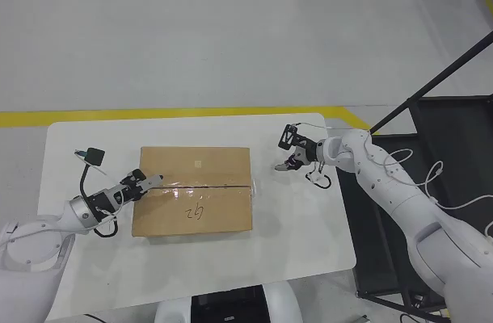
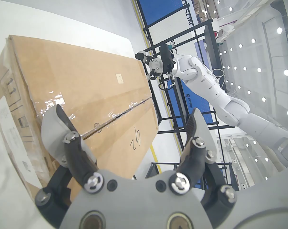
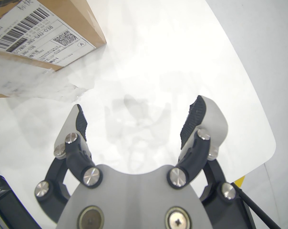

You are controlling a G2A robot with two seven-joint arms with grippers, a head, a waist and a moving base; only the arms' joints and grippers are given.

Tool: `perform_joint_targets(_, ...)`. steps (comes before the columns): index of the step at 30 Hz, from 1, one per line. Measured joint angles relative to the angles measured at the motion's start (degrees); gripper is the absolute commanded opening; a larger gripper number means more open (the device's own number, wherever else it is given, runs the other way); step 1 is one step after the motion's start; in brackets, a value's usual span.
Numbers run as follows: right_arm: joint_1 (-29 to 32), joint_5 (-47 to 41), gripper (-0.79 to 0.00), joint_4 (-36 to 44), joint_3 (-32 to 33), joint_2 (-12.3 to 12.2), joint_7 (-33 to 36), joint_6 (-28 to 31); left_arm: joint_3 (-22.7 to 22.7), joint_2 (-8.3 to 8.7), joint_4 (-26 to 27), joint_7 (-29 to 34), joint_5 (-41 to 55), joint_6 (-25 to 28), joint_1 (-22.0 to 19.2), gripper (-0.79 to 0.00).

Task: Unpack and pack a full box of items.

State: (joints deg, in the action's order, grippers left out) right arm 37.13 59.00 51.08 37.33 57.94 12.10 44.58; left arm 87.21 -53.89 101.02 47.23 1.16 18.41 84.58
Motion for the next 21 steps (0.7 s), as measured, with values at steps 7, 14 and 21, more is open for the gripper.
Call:
perform_joint_targets(7, 1.46, 0.83, 0.000, 2.12, -0.49, 0.55, 0.78, -2.21, 0.00, 0.00, 0.00, 0.00, 0.00, 0.00, 0.00, 0.000)
perform_joint_targets(14, 0.89, 2.94, 0.000, 7.23, -3.30, 3.24, 1.99, -7.02, 0.00, 0.00, 0.00, 0.00, 0.00, 0.00, 0.00, 0.000)
perform_joint_targets(21, -1.64, 4.00, 0.000, 2.74, -6.96, 7.53, 5.68, -14.80, 0.00, 0.00, 0.00, 0.00, 0.00, 0.00, 0.00, 0.000)
